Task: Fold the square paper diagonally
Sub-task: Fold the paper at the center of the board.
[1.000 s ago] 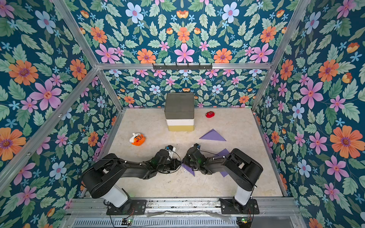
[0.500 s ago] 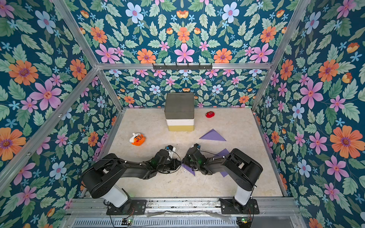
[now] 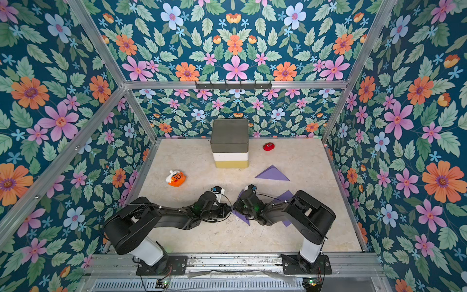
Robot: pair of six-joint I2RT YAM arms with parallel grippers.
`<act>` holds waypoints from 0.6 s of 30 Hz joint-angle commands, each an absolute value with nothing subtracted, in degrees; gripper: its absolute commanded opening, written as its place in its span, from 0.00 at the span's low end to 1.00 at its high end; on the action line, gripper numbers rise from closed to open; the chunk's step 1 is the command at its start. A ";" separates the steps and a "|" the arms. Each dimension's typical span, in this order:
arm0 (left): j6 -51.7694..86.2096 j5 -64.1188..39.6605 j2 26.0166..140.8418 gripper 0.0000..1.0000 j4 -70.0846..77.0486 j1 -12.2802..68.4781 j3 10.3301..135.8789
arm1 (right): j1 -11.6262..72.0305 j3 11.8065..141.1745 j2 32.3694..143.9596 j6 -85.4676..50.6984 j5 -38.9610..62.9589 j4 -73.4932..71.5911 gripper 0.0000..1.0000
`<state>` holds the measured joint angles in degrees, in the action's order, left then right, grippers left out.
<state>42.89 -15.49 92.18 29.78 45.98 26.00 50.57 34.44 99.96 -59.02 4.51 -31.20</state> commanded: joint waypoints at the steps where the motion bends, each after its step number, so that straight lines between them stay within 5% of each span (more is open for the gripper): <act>1: 42.06 -13.63 92.52 0.00 19.16 45.97 25.49 | 50.80 33.61 100.19 -59.06 5.23 -25.75 0.16; 18: 43.70 -11.59 90.35 0.00 18.53 45.97 25.69 | 50.80 31.93 99.76 -59.41 6.23 -28.01 0.36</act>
